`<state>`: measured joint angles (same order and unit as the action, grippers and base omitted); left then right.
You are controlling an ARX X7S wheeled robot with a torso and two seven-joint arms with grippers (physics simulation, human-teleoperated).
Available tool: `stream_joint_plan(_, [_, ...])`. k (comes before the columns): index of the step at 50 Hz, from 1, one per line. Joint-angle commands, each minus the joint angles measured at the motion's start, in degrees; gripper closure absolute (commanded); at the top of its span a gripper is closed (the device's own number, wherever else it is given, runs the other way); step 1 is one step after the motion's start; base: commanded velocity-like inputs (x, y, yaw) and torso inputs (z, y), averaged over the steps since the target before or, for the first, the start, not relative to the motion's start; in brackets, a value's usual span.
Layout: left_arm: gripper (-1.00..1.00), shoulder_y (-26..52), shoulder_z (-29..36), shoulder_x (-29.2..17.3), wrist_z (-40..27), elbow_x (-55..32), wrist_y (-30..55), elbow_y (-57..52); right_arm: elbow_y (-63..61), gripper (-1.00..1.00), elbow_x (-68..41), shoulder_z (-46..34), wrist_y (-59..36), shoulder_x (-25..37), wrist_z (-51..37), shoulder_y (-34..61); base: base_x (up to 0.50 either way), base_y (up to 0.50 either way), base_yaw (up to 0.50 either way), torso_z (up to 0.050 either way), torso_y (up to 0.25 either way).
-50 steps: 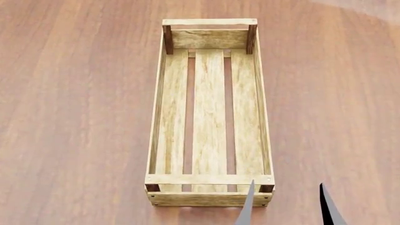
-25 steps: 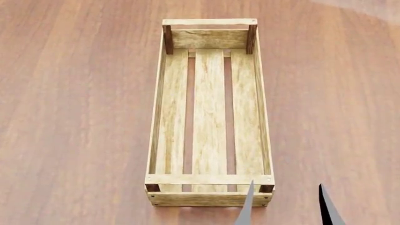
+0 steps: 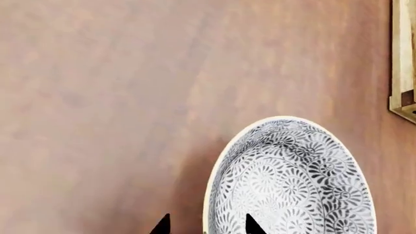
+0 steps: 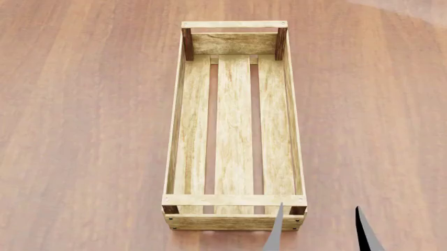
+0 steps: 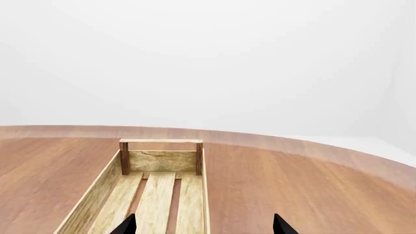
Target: Stack the right bowl on the left bowl and place them in the tray.
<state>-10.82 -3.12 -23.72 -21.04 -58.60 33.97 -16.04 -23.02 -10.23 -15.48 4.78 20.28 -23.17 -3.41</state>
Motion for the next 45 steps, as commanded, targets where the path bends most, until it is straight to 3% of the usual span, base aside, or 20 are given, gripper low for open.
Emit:
stream_joint_plan(1, [1.00, -0.43, -0.86, 1.12, 1.60, 1.76, 0.04, -0.03, -0.23, -1.00, 1.17, 0.97, -0.22, -0.94, 1.17, -0.08, 0.00, 0.00, 0.00, 0.000, 0.000])
stream_joint_plan(17, [1.00, -0.48, 0.56, -1.69, 1.87, 5.67, -1.92, -8.70, -0.07, -1.00, 1.01, 0.65, -0.61, -0.65, 1.03, 0.14, 0.00, 0.00, 0.00, 0.000, 0.000])
stream_joint_plan(33, [1.00, 11.31, -2.83, -7.83, -4.83, -1.35, 4.34, -17.45, -0.23, -1.00, 0.42, 0.67, -0.68, -0.37, 0.85, 0.21, 0.00, 0.00, 0.00, 0.000, 0.000])
stream_joint_plan(45, [1.00, 10.89, -14.23, -12.84, -9.52, -10.68, 4.93, -19.09, -0.60, -1.00, 0.10, 0.76, -1.04, 0.00, 0.65, 0.33, 0.00, 0.00, 0.00, 0.000, 0.000])
